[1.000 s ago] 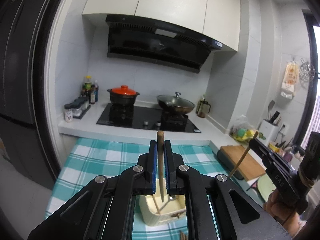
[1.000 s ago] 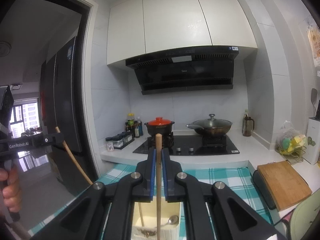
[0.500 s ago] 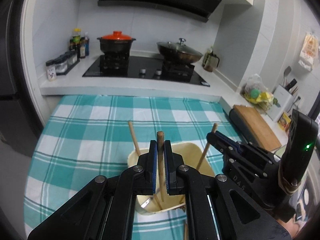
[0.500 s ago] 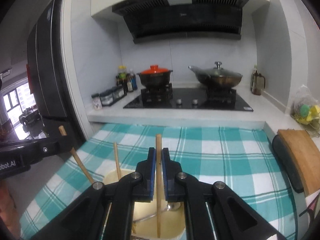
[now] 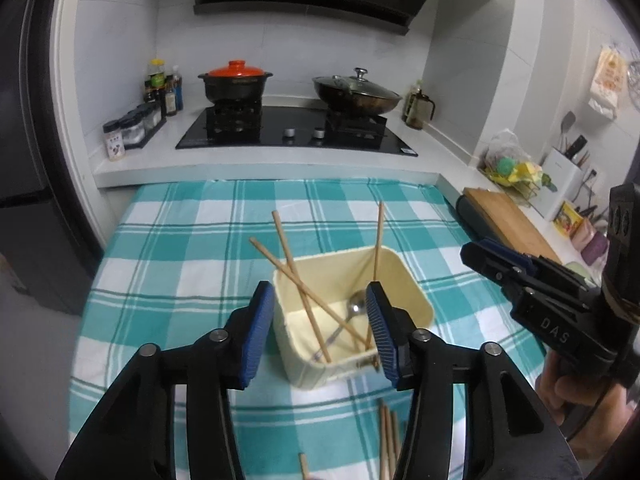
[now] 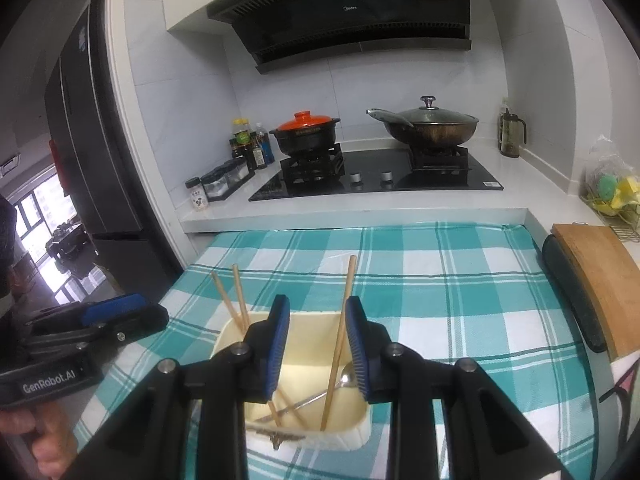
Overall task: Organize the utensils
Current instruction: 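Carry both chopsticks into the cream holder and open both tools, then move both tools back over the chopsticks and spoon on the cloth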
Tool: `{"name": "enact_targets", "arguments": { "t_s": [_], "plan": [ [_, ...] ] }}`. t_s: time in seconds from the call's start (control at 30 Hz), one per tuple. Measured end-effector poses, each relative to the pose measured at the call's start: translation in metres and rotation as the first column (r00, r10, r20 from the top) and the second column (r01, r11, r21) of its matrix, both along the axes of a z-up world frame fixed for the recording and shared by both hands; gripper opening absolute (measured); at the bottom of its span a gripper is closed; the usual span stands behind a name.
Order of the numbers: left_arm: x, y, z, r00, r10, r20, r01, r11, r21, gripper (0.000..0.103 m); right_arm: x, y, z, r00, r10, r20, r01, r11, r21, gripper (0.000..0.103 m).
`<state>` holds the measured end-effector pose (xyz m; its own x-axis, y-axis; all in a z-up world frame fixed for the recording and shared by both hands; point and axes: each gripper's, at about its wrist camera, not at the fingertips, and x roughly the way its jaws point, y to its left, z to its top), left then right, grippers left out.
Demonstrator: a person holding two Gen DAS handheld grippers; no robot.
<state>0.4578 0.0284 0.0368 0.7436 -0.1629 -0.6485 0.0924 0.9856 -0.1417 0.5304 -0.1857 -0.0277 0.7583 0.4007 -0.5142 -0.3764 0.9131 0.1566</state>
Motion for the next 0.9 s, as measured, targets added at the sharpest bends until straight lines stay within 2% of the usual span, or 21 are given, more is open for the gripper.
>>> {"name": "enact_targets", "arguments": {
  "t_s": [0.07,0.17,0.27,0.37,0.43,0.53,0.63,0.7,0.8,0.9],
  "plan": [
    [-0.033,0.007,0.000,1.000,-0.026,0.002,0.026,1.000,0.013,0.068,-0.027,-0.007,0.001,1.000,0.022,0.007,-0.021,0.999,-0.028,0.030],
    [-0.086,0.015,-0.014,0.998,-0.061,-0.004,0.061,0.998,0.025,0.075,-0.077,-0.018,-0.013,0.999,0.052,0.017,-0.050,0.993,-0.111,0.030],
    [-0.135,0.018,-0.042,0.996,-0.085,-0.028,0.086,0.996,0.034,0.078,-0.125,-0.033,-0.042,0.999,0.038,-0.012,-0.039,0.985,-0.167,0.030],
    [-0.179,0.015,-0.076,0.997,-0.065,-0.052,0.068,0.996,0.053,0.079,-0.174,-0.047,-0.081,0.999,-0.002,-0.036,-0.005,0.979,-0.202,0.030],
    [-0.201,0.011,-0.100,0.996,-0.053,-0.078,0.056,0.998,0.038,0.079,-0.203,-0.054,-0.104,0.998,-0.038,-0.046,0.027,0.978,-0.208,0.030],
    [-0.223,0.002,-0.126,0.996,-0.034,-0.087,0.034,0.999,0.000,0.079,-0.238,-0.063,-0.131,0.992,-0.105,-0.064,0.093,0.982,-0.164,0.030],
    [-0.233,-0.006,-0.138,0.996,-0.015,-0.088,0.013,1.000,-0.027,0.079,-0.262,-0.067,-0.151,0.985,-0.155,-0.073,0.142,0.977,-0.157,0.030],
    [-0.237,-0.010,-0.140,0.996,-0.022,-0.090,0.019,0.999,-0.045,0.079,-0.274,-0.063,-0.158,0.986,-0.149,-0.080,0.134,0.976,-0.173,0.030],
    [-0.239,-0.010,-0.136,0.997,-0.013,-0.072,0.011,1.000,-0.026,0.079,-0.288,-0.055,-0.160,0.989,-0.143,-0.041,0.131,0.967,-0.216,0.030],
    [-0.238,-0.007,-0.129,0.999,-0.003,-0.051,0.001,0.999,-0.032,0.081,-0.292,-0.052,-0.159,0.989,-0.140,-0.043,0.128,0.970,-0.207,0.030]
  ]
}}
